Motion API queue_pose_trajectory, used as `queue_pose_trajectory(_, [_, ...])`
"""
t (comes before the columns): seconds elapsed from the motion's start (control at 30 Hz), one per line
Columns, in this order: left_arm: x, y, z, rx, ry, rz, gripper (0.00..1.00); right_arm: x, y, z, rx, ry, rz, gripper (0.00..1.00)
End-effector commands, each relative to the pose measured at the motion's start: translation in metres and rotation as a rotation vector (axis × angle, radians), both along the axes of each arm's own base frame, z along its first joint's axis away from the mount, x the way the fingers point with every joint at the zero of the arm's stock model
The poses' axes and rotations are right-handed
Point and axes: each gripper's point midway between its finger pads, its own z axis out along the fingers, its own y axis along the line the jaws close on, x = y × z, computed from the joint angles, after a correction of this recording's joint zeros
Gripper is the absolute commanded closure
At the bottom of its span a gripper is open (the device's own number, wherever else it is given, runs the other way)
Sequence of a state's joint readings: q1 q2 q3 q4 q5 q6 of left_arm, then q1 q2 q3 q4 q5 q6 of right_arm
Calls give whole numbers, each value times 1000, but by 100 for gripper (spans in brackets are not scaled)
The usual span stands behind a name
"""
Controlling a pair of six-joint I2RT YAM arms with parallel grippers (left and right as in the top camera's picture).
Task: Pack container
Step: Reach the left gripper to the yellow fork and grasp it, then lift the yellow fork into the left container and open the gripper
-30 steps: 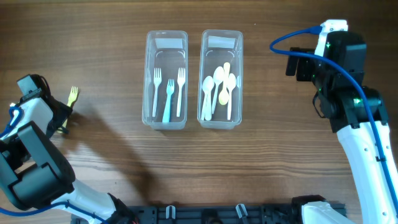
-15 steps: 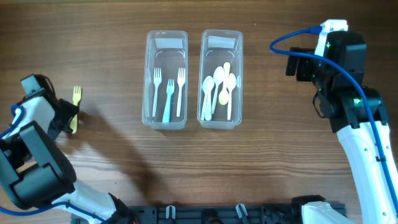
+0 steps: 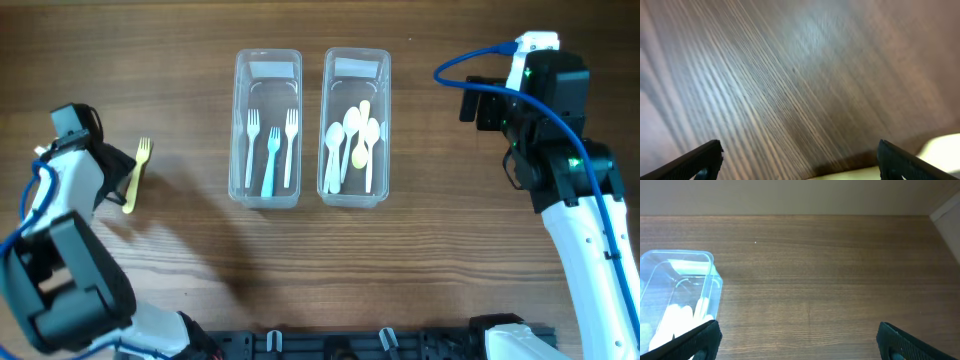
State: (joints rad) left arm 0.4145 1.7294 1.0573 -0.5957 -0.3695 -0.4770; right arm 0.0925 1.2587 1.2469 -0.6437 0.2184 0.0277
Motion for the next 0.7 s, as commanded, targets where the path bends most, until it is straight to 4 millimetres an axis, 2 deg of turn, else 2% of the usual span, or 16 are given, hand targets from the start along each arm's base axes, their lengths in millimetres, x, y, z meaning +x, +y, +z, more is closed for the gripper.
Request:
queue_pose_trajectory(0.0, [9,-6,37,16,-113,-26,0,2,-3,3,-19,-5,-11,0])
queue_pose_trajectory(0.07, [20,-23,38,-54,-143,-126,2,2,-3,3,-19,-5,-12,1])
queue_pose_trajectory(0.1, [26,-33,37,-88,-151,-195,9,2,-3,3,-19,-5,-11,0])
queue_pose_trajectory(0.17, [38,-48,34,-128,-157,-322,13,2,-3,3,-19,-5,-12,0])
queue_pose_trajectory(0.2, [42,-53,34,-125,-149,-382,18,2,-3,3,-19,-5,-11,0])
queue_pose_trajectory(0.3, [50,-59,34,-71,-103,-557,19,2,-3,3,-19,-5,-11,0])
queue_pose_trajectory(0.43, [61,-67,37,-16,-69,-771,13,2,-3,3,-19,-5,-11,0])
queue_pose_trajectory(0.53, [65,-71,35,-12,-67,-846,8,2,-3,3,-19,-5,-12,0])
queue_pose_trajectory(0.67, [63,-73,14,-43,-14,-884,4,2,-3,3,-19,-5,-11,0])
